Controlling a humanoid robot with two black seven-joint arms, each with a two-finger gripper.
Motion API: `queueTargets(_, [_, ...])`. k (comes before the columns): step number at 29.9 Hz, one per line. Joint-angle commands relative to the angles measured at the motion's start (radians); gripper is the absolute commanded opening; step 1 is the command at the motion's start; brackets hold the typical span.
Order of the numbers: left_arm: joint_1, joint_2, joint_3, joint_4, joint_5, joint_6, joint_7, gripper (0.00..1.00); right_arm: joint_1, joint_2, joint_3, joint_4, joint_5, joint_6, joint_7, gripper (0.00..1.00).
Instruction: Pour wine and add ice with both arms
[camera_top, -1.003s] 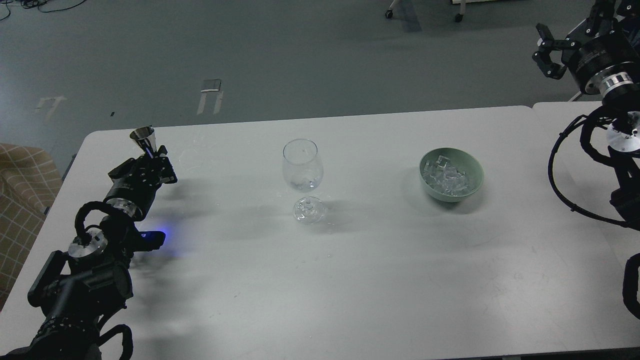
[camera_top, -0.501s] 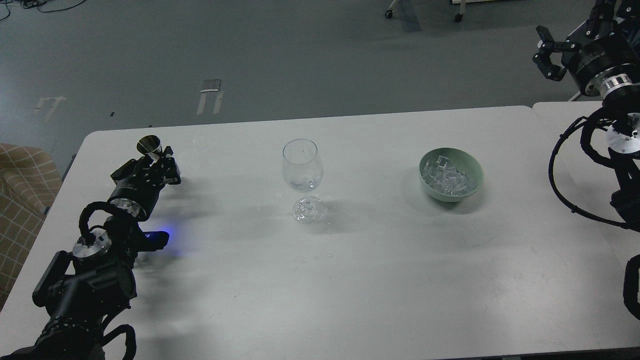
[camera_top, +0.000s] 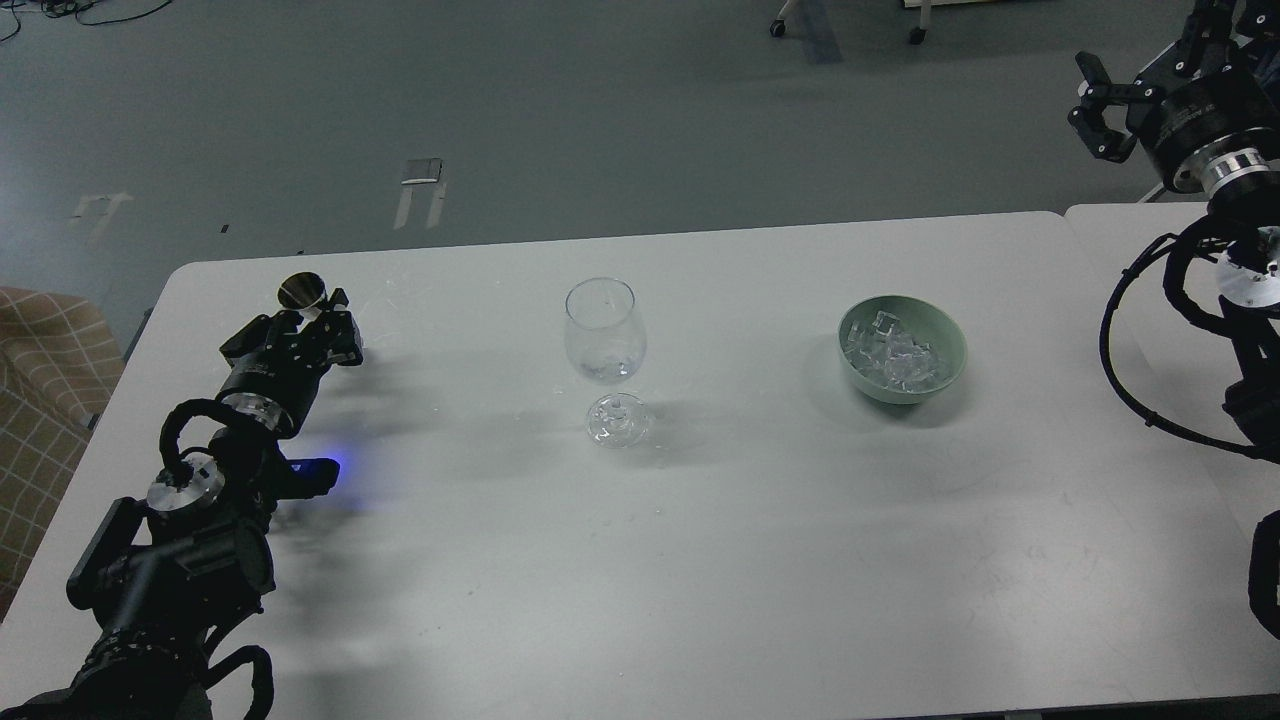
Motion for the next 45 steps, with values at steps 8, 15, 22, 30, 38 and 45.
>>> queueTargets(8, [0.0,0.003,0.0,0.0,0.002,0.028,0.004,0.55,-0.006,-0.004,0.009,0.0,0.0,0.0,0.002,1.0])
queueTargets(15, [-0.011,0.0,0.0,0.0,0.003,0.028,0.003,0.55,-0.008,-0.014,0.017,-0.001,0.001,0.0,0.005,1.0])
queueTargets(22, [-0.013,0.001,0.0,-0.009,0.005,0.029,0.004,0.73,-0.011,-0.014,0.018,-0.001,0.001,0.0,0.006,1.0])
queueTargets(30, [-0.036,0.013,0.015,-0.015,0.006,0.029,0.001,0.83,-0.012,-0.013,0.02,-0.001,0.001,0.0,0.006,1.0])
queueTargets(38, [-0.059,0.015,0.015,-0.101,0.009,0.029,-0.002,0.91,-0.023,-0.007,0.02,0.002,0.001,0.002,0.008,1.0])
queueTargets(45, [-0.091,0.049,0.124,-0.224,0.017,0.066,0.007,0.97,-0.017,-0.014,0.028,0.015,0.001,0.0,0.006,1.0])
